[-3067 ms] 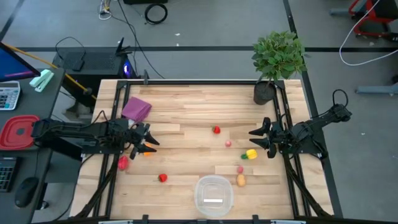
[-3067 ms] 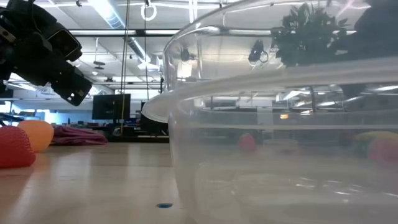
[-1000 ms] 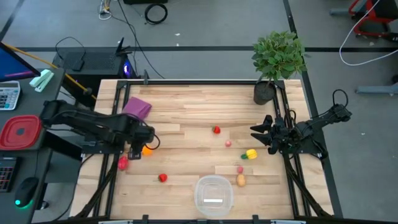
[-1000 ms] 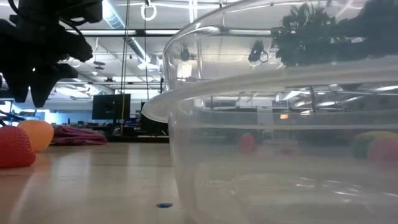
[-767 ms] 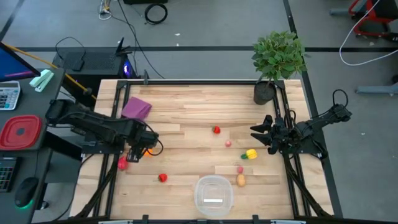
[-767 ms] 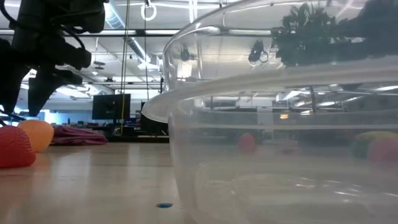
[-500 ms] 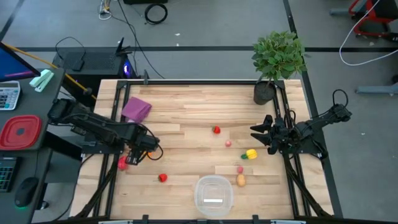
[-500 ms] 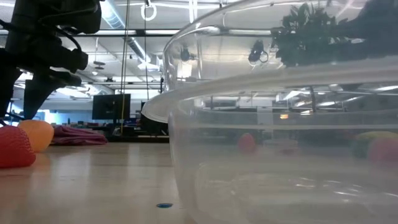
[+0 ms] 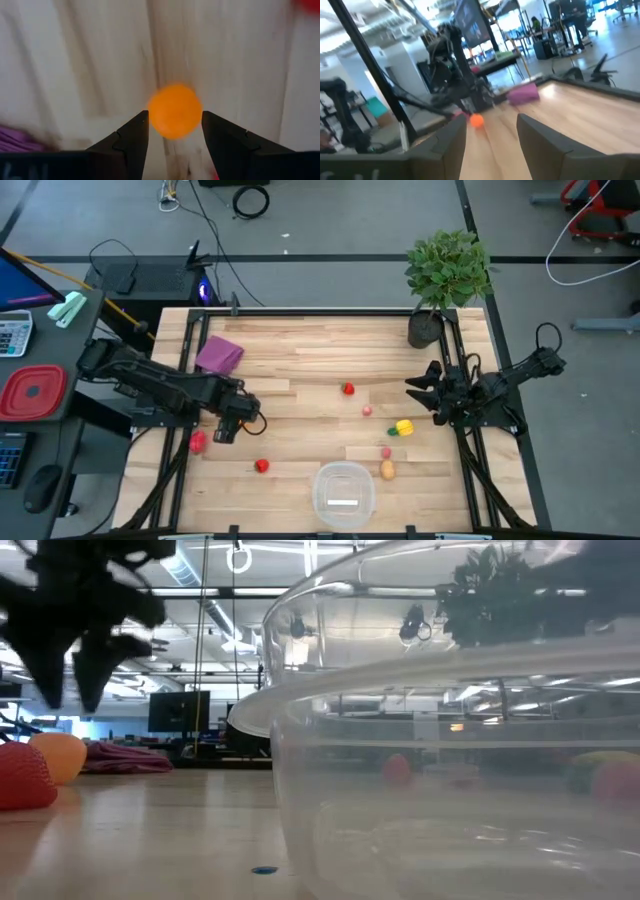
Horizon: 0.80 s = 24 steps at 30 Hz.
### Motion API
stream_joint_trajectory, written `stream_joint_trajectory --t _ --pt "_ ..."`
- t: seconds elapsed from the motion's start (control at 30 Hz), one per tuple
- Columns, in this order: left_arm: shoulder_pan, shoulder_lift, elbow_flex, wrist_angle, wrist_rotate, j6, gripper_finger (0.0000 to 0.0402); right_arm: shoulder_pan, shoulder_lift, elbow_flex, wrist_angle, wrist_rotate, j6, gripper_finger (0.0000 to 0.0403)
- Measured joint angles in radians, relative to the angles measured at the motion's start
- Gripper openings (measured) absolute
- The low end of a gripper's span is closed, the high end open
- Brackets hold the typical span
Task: Pick and placing Produce into tupperware
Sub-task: Put the top strawberry into the transparent bin
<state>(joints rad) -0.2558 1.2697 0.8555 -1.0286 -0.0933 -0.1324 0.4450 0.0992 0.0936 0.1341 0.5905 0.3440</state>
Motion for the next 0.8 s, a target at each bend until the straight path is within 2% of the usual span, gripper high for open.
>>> stream_joint_trajectory --t 0.1,0.2,0.4,0.6,0.7,0.8 --pt "0.0 0.0 0.09 0.004 -0.063 0.012 0.019 0.0 0.037 0.064 -0.013 -0.012 -0.007 0.0185" --pt "0.004 0.0 0.169 0.021 -0.116 0.009 0.019 0.0 0.134 0.153 -0.091 -0.021 -0.013 0.0185" --pt "0.032 -0.001 0.296 0.047 -0.126 0.013 0.019 -0.019 0.466 0.36 -0.247 -0.014 0.012 0.0185" --pt "0.059 -0.001 0.36 0.09 -0.147 0.014 0.0183 -0.091 0.821 0.562 -0.46 0.024 0.003 0.0185" --pt "0.064 -0.001 0.371 0.103 -0.147 0.014 0.0177 -0.157 0.96 0.632 -0.528 -0.029 0.003 0.0186" --pt "0.064 -0.001 0.37 0.102 -0.147 0.015 0.0172 -0.228 1.063 0.676 -0.53 -0.138 -0.01 0.0188"
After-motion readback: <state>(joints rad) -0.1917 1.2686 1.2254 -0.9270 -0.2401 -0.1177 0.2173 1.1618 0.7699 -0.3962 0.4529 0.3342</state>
